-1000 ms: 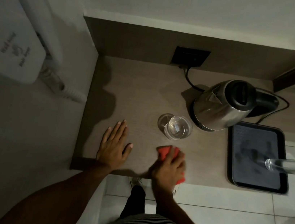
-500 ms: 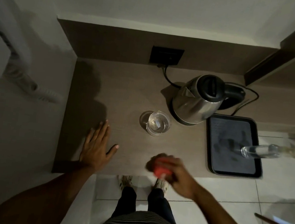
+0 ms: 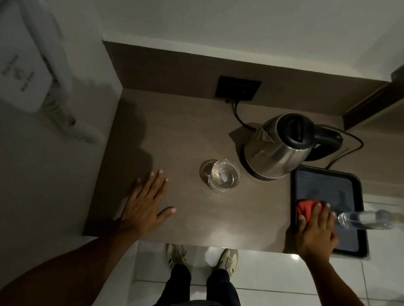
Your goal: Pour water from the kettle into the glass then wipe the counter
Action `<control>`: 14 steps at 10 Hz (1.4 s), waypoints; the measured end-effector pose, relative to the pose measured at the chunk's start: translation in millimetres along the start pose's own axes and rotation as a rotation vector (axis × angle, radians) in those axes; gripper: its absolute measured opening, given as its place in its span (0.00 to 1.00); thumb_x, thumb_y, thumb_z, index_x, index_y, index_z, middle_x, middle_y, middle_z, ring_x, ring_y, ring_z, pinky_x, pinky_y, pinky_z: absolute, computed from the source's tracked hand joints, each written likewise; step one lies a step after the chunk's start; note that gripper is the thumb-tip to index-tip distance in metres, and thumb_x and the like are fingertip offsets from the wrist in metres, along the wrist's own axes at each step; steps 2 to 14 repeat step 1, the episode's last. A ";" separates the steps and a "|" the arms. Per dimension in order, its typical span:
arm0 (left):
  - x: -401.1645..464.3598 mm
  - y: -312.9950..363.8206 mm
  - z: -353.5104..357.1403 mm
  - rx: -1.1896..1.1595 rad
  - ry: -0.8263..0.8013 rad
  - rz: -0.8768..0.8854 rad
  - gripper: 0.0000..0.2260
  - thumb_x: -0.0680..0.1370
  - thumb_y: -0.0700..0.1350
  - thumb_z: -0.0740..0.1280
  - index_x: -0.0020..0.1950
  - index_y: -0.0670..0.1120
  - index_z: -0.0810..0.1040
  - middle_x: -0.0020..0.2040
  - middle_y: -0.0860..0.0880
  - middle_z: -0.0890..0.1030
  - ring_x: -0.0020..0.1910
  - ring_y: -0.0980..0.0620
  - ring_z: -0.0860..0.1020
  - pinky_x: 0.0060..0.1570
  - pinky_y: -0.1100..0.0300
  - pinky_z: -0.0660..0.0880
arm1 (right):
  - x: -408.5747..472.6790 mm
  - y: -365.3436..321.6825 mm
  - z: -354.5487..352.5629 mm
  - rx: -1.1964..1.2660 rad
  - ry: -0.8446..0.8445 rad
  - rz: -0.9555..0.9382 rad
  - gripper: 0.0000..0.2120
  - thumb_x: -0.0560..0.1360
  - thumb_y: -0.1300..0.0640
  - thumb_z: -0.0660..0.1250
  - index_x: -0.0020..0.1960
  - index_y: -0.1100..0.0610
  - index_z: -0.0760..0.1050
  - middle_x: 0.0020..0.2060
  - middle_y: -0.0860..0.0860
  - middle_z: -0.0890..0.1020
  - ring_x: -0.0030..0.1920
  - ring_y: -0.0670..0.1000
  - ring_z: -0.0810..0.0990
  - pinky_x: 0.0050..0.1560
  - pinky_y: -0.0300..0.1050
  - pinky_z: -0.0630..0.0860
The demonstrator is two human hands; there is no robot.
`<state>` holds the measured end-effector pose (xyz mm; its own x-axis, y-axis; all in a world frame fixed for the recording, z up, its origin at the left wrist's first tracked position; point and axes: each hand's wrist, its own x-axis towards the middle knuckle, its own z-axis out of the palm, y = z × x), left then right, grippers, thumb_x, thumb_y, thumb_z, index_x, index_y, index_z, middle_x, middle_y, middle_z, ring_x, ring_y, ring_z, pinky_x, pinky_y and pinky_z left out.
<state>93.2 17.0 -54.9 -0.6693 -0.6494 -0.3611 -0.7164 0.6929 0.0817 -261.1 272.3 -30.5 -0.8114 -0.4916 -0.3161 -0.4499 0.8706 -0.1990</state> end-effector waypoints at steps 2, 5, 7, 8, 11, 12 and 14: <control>-3.6 2.9 4.7 -0.011 0.009 -0.016 0.46 0.73 0.73 0.30 0.81 0.44 0.51 0.82 0.41 0.49 0.81 0.41 0.50 0.77 0.40 0.49 | 0.3 2.2 -7.9 -0.035 -0.103 -0.003 0.40 0.74 0.31 0.39 0.80 0.51 0.41 0.80 0.53 0.42 0.79 0.56 0.41 0.74 0.70 0.47; -3.6 2.9 4.7 -0.011 0.009 -0.016 0.46 0.73 0.73 0.30 0.81 0.44 0.51 0.82 0.41 0.49 0.81 0.41 0.50 0.77 0.40 0.49 | 0.3 2.2 -7.9 -0.035 -0.103 -0.003 0.40 0.74 0.31 0.39 0.80 0.51 0.41 0.80 0.53 0.42 0.79 0.56 0.41 0.74 0.70 0.47; -3.6 2.9 4.7 -0.011 0.009 -0.016 0.46 0.73 0.73 0.30 0.81 0.44 0.51 0.82 0.41 0.49 0.81 0.41 0.50 0.77 0.40 0.49 | 0.3 2.2 -7.9 -0.035 -0.103 -0.003 0.40 0.74 0.31 0.39 0.80 0.51 0.41 0.80 0.53 0.42 0.79 0.56 0.41 0.74 0.70 0.47; -3.6 2.9 4.7 -0.011 0.009 -0.016 0.46 0.73 0.73 0.30 0.81 0.44 0.51 0.82 0.41 0.49 0.81 0.41 0.50 0.77 0.40 0.49 | 0.3 2.2 -7.9 -0.035 -0.103 -0.003 0.40 0.74 0.31 0.39 0.80 0.51 0.41 0.80 0.53 0.42 0.79 0.56 0.41 0.74 0.70 0.47; -3.6 2.9 4.7 -0.011 0.009 -0.016 0.46 0.73 0.73 0.30 0.81 0.44 0.51 0.82 0.41 0.49 0.81 0.41 0.50 0.77 0.40 0.49 | 0.3 2.2 -7.9 -0.035 -0.103 -0.003 0.40 0.74 0.31 0.39 0.80 0.51 0.41 0.80 0.53 0.42 0.79 0.56 0.41 0.74 0.70 0.47; -3.6 2.9 4.7 -0.011 0.009 -0.016 0.46 0.73 0.73 0.30 0.81 0.44 0.51 0.82 0.41 0.49 0.81 0.41 0.50 0.77 0.40 0.49 | 0.3 2.2 -7.9 -0.035 -0.103 -0.003 0.40 0.74 0.31 0.39 0.80 0.51 0.41 0.80 0.53 0.42 0.79 0.56 0.41 0.74 0.70 0.47; -3.6 2.9 4.7 -0.011 0.009 -0.016 0.46 0.73 0.73 0.30 0.81 0.44 0.51 0.82 0.41 0.49 0.81 0.41 0.50 0.77 0.40 0.49 | 0.3 2.2 -7.9 -0.035 -0.103 -0.003 0.40 0.74 0.31 0.39 0.80 0.51 0.41 0.80 0.53 0.42 0.79 0.56 0.41 0.74 0.70 0.47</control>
